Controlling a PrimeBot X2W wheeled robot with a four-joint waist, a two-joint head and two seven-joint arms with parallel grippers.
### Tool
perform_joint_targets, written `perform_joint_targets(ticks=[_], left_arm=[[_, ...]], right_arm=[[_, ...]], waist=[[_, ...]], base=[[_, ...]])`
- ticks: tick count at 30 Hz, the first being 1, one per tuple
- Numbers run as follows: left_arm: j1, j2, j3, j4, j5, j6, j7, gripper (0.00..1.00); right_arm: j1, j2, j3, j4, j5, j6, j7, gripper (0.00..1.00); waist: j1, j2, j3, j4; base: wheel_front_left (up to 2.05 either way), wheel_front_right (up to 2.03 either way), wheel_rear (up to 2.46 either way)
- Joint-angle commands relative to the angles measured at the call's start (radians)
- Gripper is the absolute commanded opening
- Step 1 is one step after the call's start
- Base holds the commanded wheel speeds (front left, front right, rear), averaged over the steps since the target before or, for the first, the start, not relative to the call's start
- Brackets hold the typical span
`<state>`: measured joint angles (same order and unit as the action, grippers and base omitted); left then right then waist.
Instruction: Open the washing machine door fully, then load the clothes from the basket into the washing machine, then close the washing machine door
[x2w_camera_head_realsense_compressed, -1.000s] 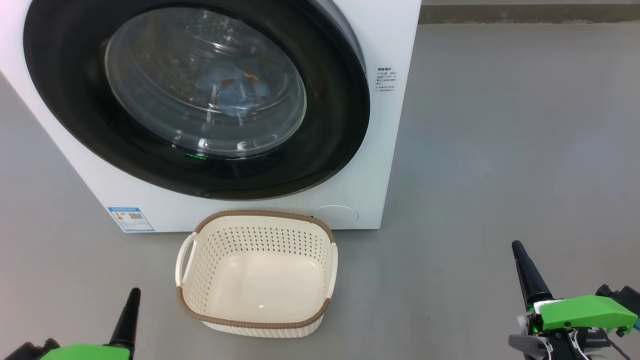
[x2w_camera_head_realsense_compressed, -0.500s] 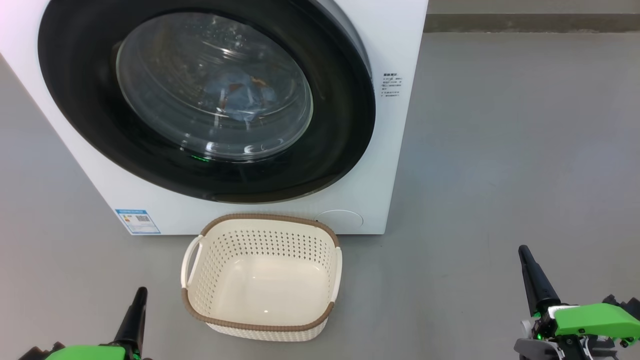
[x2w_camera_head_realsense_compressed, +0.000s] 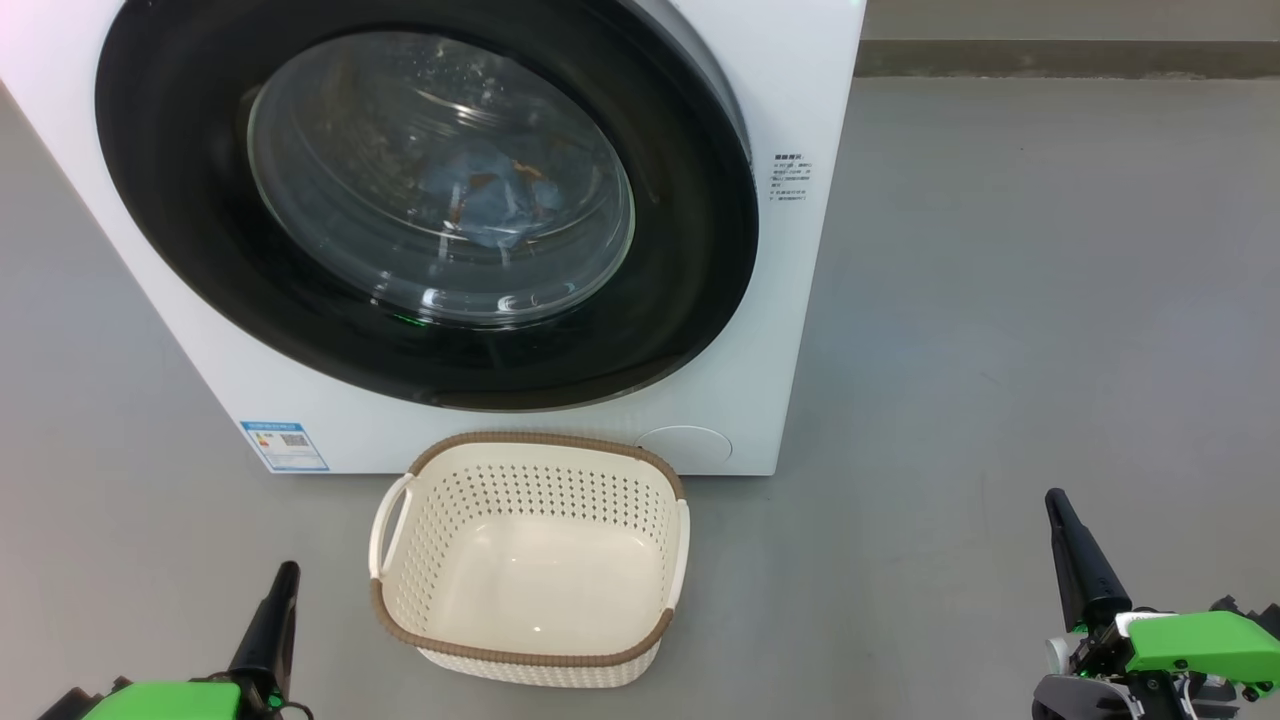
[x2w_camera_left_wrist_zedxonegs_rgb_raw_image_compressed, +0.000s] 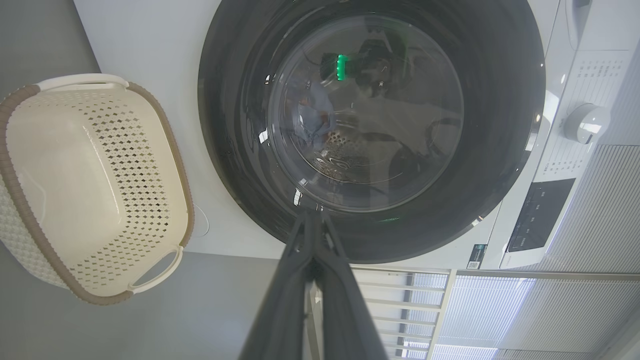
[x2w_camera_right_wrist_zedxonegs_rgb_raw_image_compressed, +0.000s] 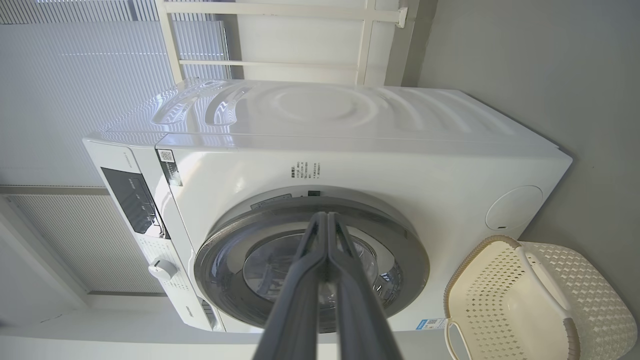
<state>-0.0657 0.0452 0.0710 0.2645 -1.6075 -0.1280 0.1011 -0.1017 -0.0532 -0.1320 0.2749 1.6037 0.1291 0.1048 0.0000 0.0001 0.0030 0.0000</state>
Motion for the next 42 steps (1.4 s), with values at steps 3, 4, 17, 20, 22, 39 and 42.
perform_joint_targets(ticks=[3,4,17,20,22,39,42], left_arm=[[-0.042,0.011,0.035,-0.019,-0.008,-0.003,0.005,0.00],[-0.042,0.011,0.035,-0.019,-0.008,-0.003,0.006,0.00],[-0.042,0.010,0.036,-0.019,-0.006,-0.003,0.007,0.00],[-0.042,0.010,0.037,-0.019,-0.006,-0.003,0.007,0.00],[-0.042,0.010,0.037,-0.019,-0.006,-0.003,0.007,0.00],[-0.042,0.009,0.038,-0.019,-0.005,-0.003,0.009,0.00],[-0.042,0.009,0.039,-0.019,-0.004,-0.003,0.009,0.00]], right_arm=[[-0.006,0.000,0.022,-0.030,0.008,0.002,0.006,0.00],[-0.006,0.000,0.022,-0.030,0.008,0.002,0.006,0.00],[-0.006,0.000,0.021,-0.030,0.007,0.002,0.006,0.00],[-0.006,0.001,0.021,-0.030,0.007,0.002,0.006,0.00],[-0.006,0.001,0.021,-0.030,0.007,0.002,0.007,0.00],[-0.006,0.001,0.020,-0.030,0.006,0.002,0.007,0.00],[-0.006,0.001,0.020,-0.030,0.006,0.002,0.007,0.00]], waist=[[0.0000,-0.0001,0.000,0.000],[0.0000,-0.0001,0.000,0.000],[0.0000,-0.0001,0.000,0.000],[0.0000,-0.0001,0.000,0.000],[0.0000,-0.0001,0.000,0.000],[0.0000,-0.0001,0.000,0.000],[0.0000,-0.0001,0.000,0.000]], base=[[0.00,0.00,0.00],[0.00,0.00,0.00],[0.00,0.00,0.00],[0.00,0.00,0.00],[0.00,0.00,0.00],[0.00,0.00,0.00],[0.00,0.00,0.00]])
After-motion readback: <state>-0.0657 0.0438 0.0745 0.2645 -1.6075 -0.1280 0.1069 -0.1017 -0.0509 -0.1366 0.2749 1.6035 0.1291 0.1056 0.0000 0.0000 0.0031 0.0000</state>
